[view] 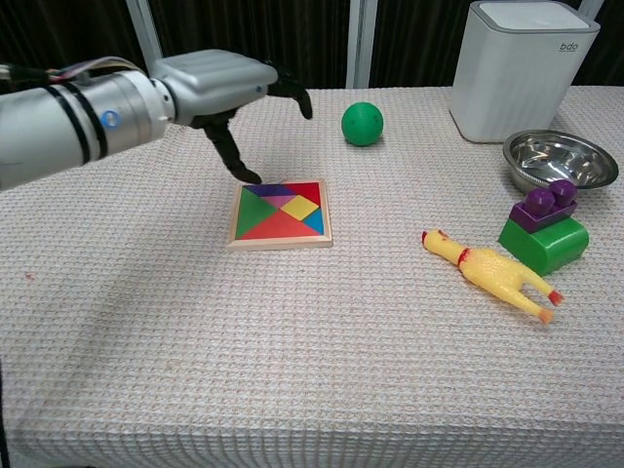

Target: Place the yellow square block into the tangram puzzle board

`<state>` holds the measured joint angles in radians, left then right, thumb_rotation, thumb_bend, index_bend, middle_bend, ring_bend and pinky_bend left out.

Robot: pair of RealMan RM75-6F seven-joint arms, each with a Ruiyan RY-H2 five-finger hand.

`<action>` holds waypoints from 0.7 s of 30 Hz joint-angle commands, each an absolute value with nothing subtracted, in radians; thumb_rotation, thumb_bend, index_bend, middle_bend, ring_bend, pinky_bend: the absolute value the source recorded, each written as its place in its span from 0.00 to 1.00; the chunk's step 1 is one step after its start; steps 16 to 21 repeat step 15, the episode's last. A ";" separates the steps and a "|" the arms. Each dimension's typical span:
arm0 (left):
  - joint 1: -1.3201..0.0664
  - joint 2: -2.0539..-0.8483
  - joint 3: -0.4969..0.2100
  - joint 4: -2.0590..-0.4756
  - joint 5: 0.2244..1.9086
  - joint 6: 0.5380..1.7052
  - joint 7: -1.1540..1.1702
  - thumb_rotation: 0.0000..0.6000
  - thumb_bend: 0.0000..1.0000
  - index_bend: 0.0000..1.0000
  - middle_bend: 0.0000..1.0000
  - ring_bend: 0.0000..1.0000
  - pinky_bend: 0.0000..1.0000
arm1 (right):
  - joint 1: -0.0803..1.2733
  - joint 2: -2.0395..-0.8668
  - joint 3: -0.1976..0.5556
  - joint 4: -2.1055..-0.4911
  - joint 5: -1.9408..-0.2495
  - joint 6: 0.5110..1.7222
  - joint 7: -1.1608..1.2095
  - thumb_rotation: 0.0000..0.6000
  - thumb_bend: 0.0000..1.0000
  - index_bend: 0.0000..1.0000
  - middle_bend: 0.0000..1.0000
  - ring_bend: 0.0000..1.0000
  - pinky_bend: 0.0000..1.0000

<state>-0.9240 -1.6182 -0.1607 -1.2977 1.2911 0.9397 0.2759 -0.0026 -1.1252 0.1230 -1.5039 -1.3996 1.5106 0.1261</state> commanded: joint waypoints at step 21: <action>-0.258 -1.327 0.073 -1.552 1.356 1.685 0.280 1.00 0.15 0.20 0.13 0.00 0.07 | 0.002 -1.174 0.111 -1.515 -1.412 1.515 0.090 1.00 0.24 0.00 0.00 0.00 0.00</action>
